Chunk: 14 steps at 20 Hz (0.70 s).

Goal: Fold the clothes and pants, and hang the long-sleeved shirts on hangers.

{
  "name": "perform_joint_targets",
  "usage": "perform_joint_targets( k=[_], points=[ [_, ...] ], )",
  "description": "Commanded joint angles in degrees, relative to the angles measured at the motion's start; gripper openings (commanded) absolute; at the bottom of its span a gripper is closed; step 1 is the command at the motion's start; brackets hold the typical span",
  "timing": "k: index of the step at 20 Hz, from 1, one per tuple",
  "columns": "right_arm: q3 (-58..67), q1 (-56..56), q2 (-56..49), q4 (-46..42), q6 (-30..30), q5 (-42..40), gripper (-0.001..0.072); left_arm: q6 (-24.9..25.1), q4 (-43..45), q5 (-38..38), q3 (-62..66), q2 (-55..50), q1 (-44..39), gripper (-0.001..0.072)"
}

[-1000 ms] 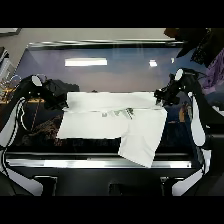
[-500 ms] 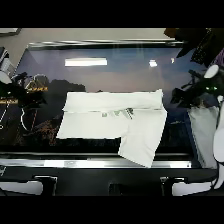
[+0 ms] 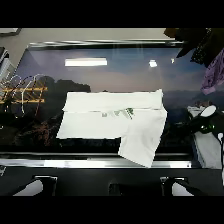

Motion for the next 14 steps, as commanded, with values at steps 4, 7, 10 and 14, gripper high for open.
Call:
perform_joint_targets(
  k=[4,7,10,14],
  points=[
    [-15.6,-0.1,6.3,3.9,0.1,-2.6,0.0419,0.1,-4.5,1.5,-5.8,2.8,1.0,0.0411],
    [-19.3,-0.1,7.0,7.4,0.4,-5.0,0.0419,0.2,-5.4,1.5,-5.8,2.8,1.0,0.0411],
    [-20.7,-0.1,7.0,11.7,0.4,-8.5,0.0417,0.1,-5.4,1.5,-5.8,2.8,1.0,0.0411],
    [-21.4,0.0,7.0,12.8,1.8,-11.2,0.0332,0.1,-5.4,2.0,-5.9,2.7,1.0,0.0411]
  ],
)
